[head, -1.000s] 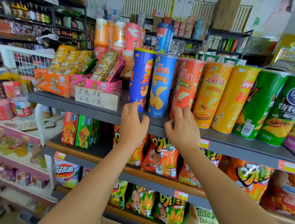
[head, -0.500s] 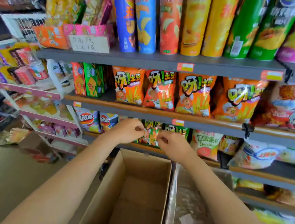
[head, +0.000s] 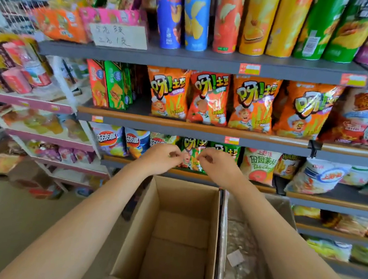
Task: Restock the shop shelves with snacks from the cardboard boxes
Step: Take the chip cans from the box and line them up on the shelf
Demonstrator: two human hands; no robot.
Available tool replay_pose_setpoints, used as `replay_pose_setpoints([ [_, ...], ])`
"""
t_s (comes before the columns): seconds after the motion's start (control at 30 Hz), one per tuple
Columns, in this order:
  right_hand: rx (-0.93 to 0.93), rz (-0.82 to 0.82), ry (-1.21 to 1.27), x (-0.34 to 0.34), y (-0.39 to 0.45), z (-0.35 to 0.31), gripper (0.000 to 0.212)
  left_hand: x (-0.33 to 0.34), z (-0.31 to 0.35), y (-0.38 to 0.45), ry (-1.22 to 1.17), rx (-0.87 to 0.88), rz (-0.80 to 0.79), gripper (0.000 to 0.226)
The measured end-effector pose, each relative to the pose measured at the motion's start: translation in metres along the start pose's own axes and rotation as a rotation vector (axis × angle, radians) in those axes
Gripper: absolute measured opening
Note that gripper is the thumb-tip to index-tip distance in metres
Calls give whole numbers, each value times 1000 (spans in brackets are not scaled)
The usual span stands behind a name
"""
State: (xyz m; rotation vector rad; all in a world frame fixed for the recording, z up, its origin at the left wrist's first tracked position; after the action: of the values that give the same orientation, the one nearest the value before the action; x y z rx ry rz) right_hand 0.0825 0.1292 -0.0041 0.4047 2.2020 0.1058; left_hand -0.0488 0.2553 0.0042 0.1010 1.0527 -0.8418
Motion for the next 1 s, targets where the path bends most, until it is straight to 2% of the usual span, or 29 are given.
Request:
replay_pose_setpoints([
  [0.17, -26, 20, -60, 60, 79, -54, 21, -54, -86, 42, -116, 33, 146, 20],
  [0.3, 1, 131, -53, 110, 163, -94, 27, -114, -161, 90, -236, 37, 326, 20],
  [0.43, -4, 210, -50, 152, 245, -123, 34, -171, -227, 127, -408, 24, 556, 36],
  [0.53, 31, 240, -55, 168, 291, -128, 41, -204, -248, 155, -434, 42, 674, 50],
  [0.67, 178, 253, 5, 182, 336, -112, 66, -223, -260, 212, -407, -28, 583, 83],
  [0.8, 335, 314, 158, 190, 364, -88, 92, -235, -264, 259, -658, -92, 427, 114],
  [0.93, 395, 397, 287, 190, 387, -78, 103, -243, -259, 284, -816, -90, 385, 103],
  [1.0, 416, 411, 334, 192, 397, -74, 105, -245, -260, 294, -857, -77, 395, 106],
])
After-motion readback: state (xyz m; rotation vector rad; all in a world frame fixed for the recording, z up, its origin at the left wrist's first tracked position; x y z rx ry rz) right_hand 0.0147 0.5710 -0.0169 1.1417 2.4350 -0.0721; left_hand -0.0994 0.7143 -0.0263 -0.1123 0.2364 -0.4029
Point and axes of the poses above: each hand's wrist, its own y-axis towards the middle knuckle, its own x-axis out of the palm, z = x × y, the point moved 4 cm from there along y, towards the middle knuckle, and after that the axes turned 15 degrees about -x, right-handed, at the moved point
